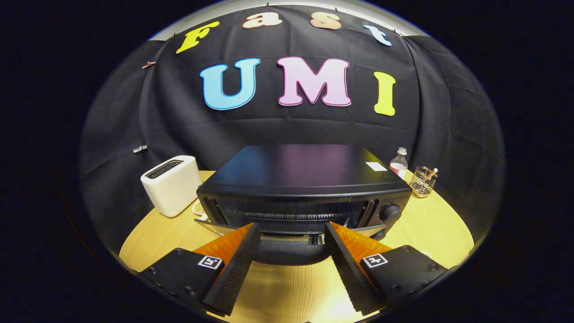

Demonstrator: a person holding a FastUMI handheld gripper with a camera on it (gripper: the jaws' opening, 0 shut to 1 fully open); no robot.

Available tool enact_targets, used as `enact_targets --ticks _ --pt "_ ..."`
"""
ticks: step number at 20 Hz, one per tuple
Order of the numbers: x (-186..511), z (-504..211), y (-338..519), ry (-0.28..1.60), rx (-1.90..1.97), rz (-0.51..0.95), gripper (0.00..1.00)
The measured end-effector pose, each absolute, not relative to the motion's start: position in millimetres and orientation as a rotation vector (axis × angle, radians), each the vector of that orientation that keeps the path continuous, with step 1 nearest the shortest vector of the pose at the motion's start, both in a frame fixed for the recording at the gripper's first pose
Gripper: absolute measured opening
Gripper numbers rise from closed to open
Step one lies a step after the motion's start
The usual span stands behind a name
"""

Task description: Open the toaster oven, put the food inside, and close the toaster oven door.

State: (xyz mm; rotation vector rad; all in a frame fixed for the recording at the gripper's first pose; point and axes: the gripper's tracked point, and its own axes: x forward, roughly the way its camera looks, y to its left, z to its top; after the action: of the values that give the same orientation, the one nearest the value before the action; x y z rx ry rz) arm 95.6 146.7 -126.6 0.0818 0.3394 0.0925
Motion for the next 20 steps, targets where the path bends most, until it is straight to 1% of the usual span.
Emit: enact_targets --ticks 6,11,15,20 --pt "58 -155 148 0.377 0.051 0.135 0.96" --pt "31 -187 149 0.411 -0.060 0.197 0.97" --pt "9 -224 150 0.481 -0.111 0.270 0.97" --pt "0 -200 132 0.439 -0.028 0.281 0.97"
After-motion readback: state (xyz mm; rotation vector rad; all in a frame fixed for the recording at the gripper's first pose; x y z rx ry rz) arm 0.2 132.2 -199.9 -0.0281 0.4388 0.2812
